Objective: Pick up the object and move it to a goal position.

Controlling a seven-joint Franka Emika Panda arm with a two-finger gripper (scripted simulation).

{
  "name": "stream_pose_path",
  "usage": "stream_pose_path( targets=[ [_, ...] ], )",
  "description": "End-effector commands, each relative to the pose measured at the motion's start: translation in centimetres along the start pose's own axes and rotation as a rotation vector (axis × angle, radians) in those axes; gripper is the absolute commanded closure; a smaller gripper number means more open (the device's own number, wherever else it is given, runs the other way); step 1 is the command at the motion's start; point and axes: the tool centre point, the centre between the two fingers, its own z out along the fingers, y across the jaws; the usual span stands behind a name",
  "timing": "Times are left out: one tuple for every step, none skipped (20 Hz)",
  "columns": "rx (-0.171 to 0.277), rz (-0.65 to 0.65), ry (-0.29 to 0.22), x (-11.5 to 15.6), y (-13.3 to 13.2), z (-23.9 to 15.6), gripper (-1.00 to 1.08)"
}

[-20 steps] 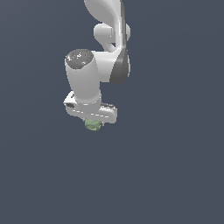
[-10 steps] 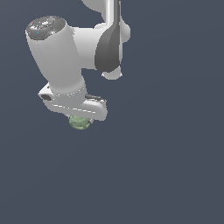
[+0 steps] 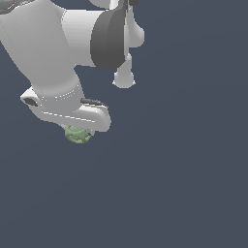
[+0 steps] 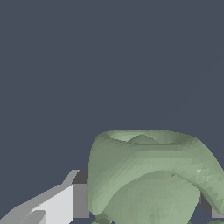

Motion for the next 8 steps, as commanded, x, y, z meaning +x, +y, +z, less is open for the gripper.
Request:
stream_pose_path(
  targets=[
    [0.000, 0.000, 0.000, 0.35, 0.16, -0.50, 1.08],
    [0.000, 0.000, 0.000, 0.45, 0.20, -0.63, 1.08],
    [0.000, 0.000, 0.000, 0.53, 0.24, -0.74, 1.08],
    [0.000, 0.000, 0.000, 0.60, 0.27, -0.83, 1.08],
    [0.000, 0.000, 0.000, 0.65, 0.29, -0.89, 1.08],
    [0.000, 0.000, 0.000, 0.69, 0.31, -0.94, 1.08],
    [0.000, 0.000, 0.000, 0.71, 0.31, -0.96, 1.08],
    [0.000, 0.000, 0.000, 0.72, 0.32, -0.97, 1.08]
  ],
)
